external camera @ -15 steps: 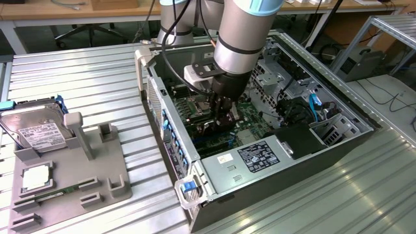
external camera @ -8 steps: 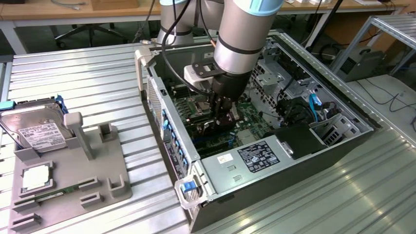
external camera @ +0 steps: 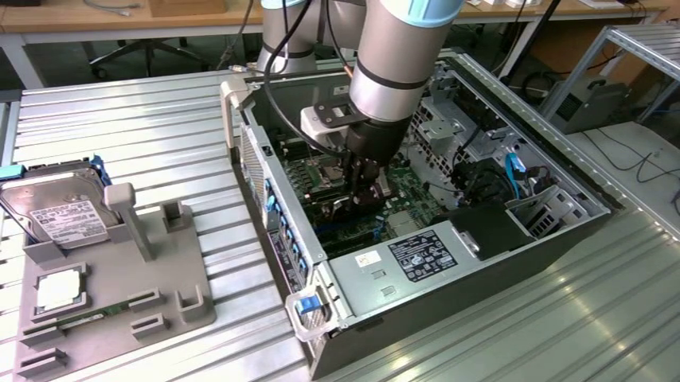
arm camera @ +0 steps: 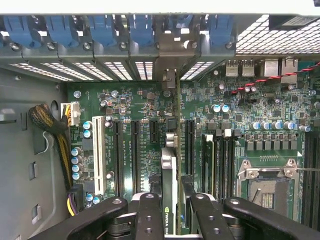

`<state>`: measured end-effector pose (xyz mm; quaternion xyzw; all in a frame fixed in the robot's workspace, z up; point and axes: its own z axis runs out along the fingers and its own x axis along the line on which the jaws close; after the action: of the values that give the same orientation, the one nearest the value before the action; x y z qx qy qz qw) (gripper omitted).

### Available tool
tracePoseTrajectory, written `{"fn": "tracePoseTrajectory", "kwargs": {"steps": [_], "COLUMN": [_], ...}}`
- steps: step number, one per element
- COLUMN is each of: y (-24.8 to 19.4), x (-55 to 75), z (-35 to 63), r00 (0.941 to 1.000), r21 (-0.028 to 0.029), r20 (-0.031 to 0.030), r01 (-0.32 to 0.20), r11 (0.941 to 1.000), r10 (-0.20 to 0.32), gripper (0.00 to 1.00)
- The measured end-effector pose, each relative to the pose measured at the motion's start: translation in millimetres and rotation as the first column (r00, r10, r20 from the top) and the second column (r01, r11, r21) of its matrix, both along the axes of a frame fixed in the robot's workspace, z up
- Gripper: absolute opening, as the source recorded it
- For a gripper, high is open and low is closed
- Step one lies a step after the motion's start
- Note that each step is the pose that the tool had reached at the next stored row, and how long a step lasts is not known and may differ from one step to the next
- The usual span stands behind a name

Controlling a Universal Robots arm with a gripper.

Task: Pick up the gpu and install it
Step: 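Insert the gpu into the slot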

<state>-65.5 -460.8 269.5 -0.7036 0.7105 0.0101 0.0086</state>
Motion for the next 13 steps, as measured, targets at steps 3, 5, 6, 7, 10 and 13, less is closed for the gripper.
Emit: {"fn": "tracePoseTrajectory", "kwargs": {"steps": [3, 5, 6, 7, 10, 13], "y": [0.0, 0.0, 0.0, 0.0, 0.0, 0.0], "x": [0.0, 0.0, 0.0, 0.0, -0.2, -0.3], "z": [-0.2, -0.6, -0.6, -0.6, -0.9, -0.9], "r00": [1.0, 1.0, 1.0, 1.0, 1.0, 1.0], "r21": [0.0, 0.0, -0.0001, 0.0, 0.0001, 0.0], "r20": [0.0, 0.0, -0.0001, 0.0, 0.0001, 0.0], "r01": [0.0, 0.0, 0.0, 0.0, 0.0, 0.0], "r11": [1.0, 1.0, 1.0, 1.0, 1.0, 1.0], "r10": [0.0, 0.0, 0.0, 0.0, 0.0, 0.0], "gripper": [0.26, 0.26, 0.26, 0.26, 0.26, 0.26]}}
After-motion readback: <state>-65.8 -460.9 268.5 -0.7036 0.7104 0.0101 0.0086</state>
